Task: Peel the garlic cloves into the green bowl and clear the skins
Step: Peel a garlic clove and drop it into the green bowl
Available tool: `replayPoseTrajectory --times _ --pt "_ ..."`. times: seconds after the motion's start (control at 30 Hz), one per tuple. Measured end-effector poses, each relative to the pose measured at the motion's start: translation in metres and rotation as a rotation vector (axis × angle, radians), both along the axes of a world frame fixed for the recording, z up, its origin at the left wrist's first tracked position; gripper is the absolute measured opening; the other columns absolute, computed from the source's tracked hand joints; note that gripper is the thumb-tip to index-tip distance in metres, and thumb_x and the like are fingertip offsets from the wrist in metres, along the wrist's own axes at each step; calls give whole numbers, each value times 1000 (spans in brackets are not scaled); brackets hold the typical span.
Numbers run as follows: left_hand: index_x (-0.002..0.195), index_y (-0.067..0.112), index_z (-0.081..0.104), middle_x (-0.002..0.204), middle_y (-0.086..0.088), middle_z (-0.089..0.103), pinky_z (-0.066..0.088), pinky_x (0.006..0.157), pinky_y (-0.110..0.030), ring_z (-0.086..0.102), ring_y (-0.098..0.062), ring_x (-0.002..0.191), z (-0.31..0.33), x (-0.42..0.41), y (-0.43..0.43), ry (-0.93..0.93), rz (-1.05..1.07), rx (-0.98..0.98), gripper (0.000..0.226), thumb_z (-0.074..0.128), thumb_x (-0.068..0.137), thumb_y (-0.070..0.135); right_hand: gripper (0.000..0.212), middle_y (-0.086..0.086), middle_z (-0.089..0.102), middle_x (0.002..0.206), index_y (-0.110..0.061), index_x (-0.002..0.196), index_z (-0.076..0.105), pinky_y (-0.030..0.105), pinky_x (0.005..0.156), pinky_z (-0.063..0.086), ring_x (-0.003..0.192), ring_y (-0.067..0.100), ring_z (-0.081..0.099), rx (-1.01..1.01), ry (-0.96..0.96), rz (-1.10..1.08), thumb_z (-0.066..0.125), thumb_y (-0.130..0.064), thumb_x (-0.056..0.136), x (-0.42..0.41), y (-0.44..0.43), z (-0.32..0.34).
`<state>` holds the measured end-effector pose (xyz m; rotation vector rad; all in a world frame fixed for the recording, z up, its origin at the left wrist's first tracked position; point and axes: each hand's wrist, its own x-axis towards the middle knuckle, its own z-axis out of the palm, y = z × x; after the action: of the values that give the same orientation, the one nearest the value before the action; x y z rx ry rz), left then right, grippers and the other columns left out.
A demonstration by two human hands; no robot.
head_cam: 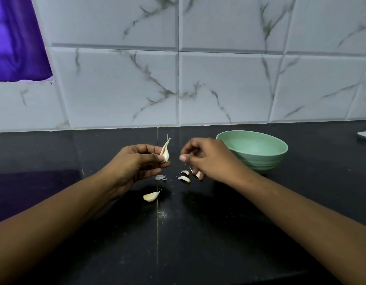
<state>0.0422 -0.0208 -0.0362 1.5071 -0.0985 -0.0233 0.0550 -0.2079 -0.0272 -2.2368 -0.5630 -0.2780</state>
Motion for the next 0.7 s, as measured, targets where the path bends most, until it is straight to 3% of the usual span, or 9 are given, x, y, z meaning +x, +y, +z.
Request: replayPoseTrajectory --times 0.1,0.2,0.33,0.43,0.53,0.7 --pt "86 8 65 78 -4 73 52 55 -15 72 -9 73 -1 -2 -5 -64 20 31 13 70 76 4 19 7 62 74 -4 98 61 27 56 55 60 14 62 399 253 197 70 -11 83 -3 11 -3" --pt "80 8 65 75 -5 70 52 55 -16 70 -9 69 -1 -3 -7 -129 46 57 16 75 67 7 19 9 64 78 -4 96 63 22 60 55 64 12 64 516 288 262 72 -6 79 0 13 -7" --pt "81 7 67 79 -9 69 52 55 -17 69 -9 69 -2 -5 -10 -194 58 120 9 73 75 4 9 7 68 75 -10 82 67 20 58 54 65 13 66 494 179 229 72 -4 79 5 10 -8" --pt "87 9 70 88 -8 73 55 57 -21 72 -15 75 0 -7 -9 -269 99 247 11 74 78 13 8 7 72 78 -15 78 70 24 64 54 72 21 68 468 87 189 74 -8 79 9 8 -8" --pt "88 13 72 82 -4 74 59 62 -30 73 -20 71 2 -10 -8 -307 168 390 17 75 77 26 6 6 73 78 -15 81 72 29 66 55 73 20 70 406 -23 166 74 -10 80 9 7 -8" --pt "85 7 73 78 -7 74 58 58 -28 73 -23 67 9 -14 -11 -214 105 335 33 74 68 35 6 -1 72 77 -14 83 72 42 71 58 70 14 69 298 -220 105 75 -12 79 5 8 -10"
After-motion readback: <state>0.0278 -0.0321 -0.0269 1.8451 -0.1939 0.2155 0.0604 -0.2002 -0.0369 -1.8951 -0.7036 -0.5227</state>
